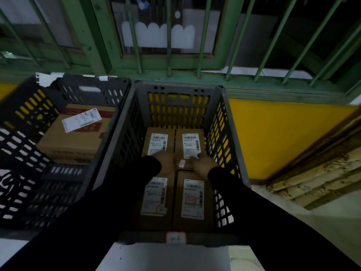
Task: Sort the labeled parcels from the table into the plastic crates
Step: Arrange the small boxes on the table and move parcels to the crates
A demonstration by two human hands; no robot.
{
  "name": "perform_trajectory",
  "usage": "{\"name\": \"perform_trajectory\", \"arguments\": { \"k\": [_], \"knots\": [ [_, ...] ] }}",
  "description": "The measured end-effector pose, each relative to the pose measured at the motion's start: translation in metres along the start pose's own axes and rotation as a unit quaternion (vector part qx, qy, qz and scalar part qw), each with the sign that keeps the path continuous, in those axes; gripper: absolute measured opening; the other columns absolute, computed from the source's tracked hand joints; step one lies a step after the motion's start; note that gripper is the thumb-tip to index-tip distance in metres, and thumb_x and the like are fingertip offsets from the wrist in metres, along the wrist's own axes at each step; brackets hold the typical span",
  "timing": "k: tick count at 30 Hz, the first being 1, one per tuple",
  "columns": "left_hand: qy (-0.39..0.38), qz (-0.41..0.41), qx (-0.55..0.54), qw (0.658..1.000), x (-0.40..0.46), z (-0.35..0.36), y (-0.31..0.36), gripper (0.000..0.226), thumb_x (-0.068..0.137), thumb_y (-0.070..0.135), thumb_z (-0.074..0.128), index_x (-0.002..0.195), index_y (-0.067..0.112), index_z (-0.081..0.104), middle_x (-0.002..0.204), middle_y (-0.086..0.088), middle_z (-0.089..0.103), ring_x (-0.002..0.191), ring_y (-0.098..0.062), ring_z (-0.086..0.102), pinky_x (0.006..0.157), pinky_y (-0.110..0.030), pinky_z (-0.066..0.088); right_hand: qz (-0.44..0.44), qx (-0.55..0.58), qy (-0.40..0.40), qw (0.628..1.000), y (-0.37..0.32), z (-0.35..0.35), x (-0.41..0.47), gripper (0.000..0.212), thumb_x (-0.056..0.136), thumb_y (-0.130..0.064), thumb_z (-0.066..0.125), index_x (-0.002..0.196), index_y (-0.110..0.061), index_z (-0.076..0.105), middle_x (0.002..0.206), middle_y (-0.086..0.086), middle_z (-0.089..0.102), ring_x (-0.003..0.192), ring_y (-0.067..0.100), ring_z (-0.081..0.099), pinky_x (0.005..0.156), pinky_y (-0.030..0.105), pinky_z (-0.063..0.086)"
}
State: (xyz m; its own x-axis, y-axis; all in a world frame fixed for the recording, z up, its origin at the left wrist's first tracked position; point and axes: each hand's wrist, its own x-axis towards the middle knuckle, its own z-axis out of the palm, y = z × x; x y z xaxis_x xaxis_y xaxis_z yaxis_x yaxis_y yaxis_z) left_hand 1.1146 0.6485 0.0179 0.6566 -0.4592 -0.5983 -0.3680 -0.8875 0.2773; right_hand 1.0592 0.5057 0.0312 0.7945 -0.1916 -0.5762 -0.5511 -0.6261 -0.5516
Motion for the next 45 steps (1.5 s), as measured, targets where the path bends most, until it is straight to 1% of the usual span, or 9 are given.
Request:
{"name": "perform_trajectory", "arguments": {
  "k": [3, 6, 10, 16, 20, 26, 32, 38, 45],
  "knots": [
    [0.131, -0.004, -0.069, 0.989, -0.025, -0.027, 0.002, 0.025, 0.101, 0.02, 0.045, 0.118, 0.01, 0.06, 0.121, -0.008, 0.061, 0.11, -0.027, 0.057, 0.091, -0.029, 0.045, -0.039, 0.101, 0.091, 0.99, -0.01, -0.013, -0.011, 0.05, 0.105, -0.043, 0.036, 0.147, -0.017, 0.04, 0.145, 0.009, 0.049, 0.122, 0.027, 0.052, 0.087, 0.025, 0.037],
    [0.226, 0.04, -0.093, 0.969, -0.056, -0.048, 0.01, 0.026, 0.102, 0.022, 0.043, 0.125, 0.018, 0.055, 0.127, -0.007, 0.058, 0.109, -0.025, 0.057, 0.089, -0.032, 0.047, -0.098, 0.195, 0.178, 0.96, -0.017, -0.033, -0.036, 0.044, 0.102, -0.047, 0.04, 0.137, -0.022, 0.05, 0.136, 0.004, 0.057, 0.114, 0.024, 0.058, 0.097, 0.037, 0.046],
    [0.275, 0.119, -0.182, 0.937, -0.09, -0.06, 0.025, 0.028, 0.103, 0.026, 0.043, 0.13, 0.022, 0.051, 0.131, -0.008, 0.056, 0.114, -0.026, 0.056, 0.093, -0.036, 0.046, -0.159, 0.341, 0.261, 0.889, -0.013, -0.058, -0.085, 0.031, 0.102, -0.042, 0.046, 0.126, -0.025, 0.054, 0.127, -0.001, 0.06, 0.114, 0.02, 0.06, 0.102, 0.045, 0.048],
    [0.322, 0.226, -0.349, 0.85, -0.13, -0.065, 0.086, 0.038, 0.105, 0.024, 0.044, 0.142, 0.019, 0.046, 0.14, 0.004, 0.051, 0.116, -0.008, 0.051, 0.094, -0.022, 0.041, -0.189, 0.438, 0.325, 0.817, 0.024, -0.076, -0.162, 0.038, 0.103, -0.037, 0.046, 0.137, -0.019, 0.051, 0.126, 0.0, 0.059, 0.109, 0.014, 0.064, 0.085, 0.028, 0.053],
    [0.282, 0.299, -0.395, 0.822, -0.163, -0.051, 0.141, 0.04, 0.105, 0.025, 0.043, 0.144, 0.018, 0.045, 0.146, 0.006, 0.046, 0.13, -0.008, 0.046, 0.095, -0.016, 0.036, -0.203, 0.458, 0.359, 0.788, 0.065, -0.088, -0.213, 0.039, 0.104, -0.038, 0.044, 0.137, -0.019, 0.05, 0.125, 0.001, 0.06, 0.109, 0.015, 0.064, 0.084, 0.027, 0.053],
    [0.244, 0.366, -0.423, 0.792, -0.203, -0.005, 0.255, 0.038, 0.104, 0.03, 0.043, 0.14, 0.02, 0.05, 0.143, 0.003, 0.051, 0.132, -0.013, 0.047, 0.111, -0.033, 0.036, -0.215, 0.473, 0.434, 0.736, 0.166, -0.118, -0.312, 0.027, 0.104, -0.034, 0.043, 0.127, -0.022, 0.053, 0.118, 0.001, 0.061, 0.105, 0.017, 0.063, 0.087, 0.032, 0.052],
    [0.152, 0.432, -0.45, 0.767, -0.253, 0.092, 0.422, 0.032, 0.103, 0.031, 0.045, 0.131, 0.023, 0.057, 0.131, 0.003, 0.06, 0.119, -0.011, 0.056, 0.103, -0.029, 0.042, -0.158, 0.464, 0.548, 0.677, 0.332, -0.131, -0.45, 0.028, 0.105, -0.029, 0.043, 0.128, -0.017, 0.053, 0.122, 0.006, 0.061, 0.102, 0.017, 0.064, 0.083, 0.027, 0.053],
    [0.036, 0.513, -0.447, 0.732, -0.329, 0.217, 0.613, 0.021, 0.102, 0.021, 0.047, 0.117, 0.02, 0.061, 0.114, -0.003, 0.066, 0.108, -0.016, 0.061, 0.097, -0.03, 0.044, -0.088, 0.463, 0.65, 0.597, 0.497, -0.113, -0.615, 0.018, 0.104, -0.031, 0.044, 0.118, -0.025, 0.055, 0.124, 0.006, 0.063, 0.103, 0.016, 0.065, 0.089, 0.035, 0.052],
    [-0.071, 0.572, -0.419, 0.702, -0.392, 0.322, 0.758, 0.022, 0.103, 0.023, 0.045, 0.119, 0.02, 0.06, 0.113, 0.004, 0.066, 0.107, -0.011, 0.062, 0.089, -0.024, 0.048, -0.029, 0.432, 0.707, 0.559, 0.613, -0.101, -0.734, 0.016, 0.103, -0.033, 0.046, 0.116, -0.032, 0.056, 0.12, -0.001, 0.064, 0.107, 0.014, 0.066, 0.087, 0.028, 0.054]
  ]
}}
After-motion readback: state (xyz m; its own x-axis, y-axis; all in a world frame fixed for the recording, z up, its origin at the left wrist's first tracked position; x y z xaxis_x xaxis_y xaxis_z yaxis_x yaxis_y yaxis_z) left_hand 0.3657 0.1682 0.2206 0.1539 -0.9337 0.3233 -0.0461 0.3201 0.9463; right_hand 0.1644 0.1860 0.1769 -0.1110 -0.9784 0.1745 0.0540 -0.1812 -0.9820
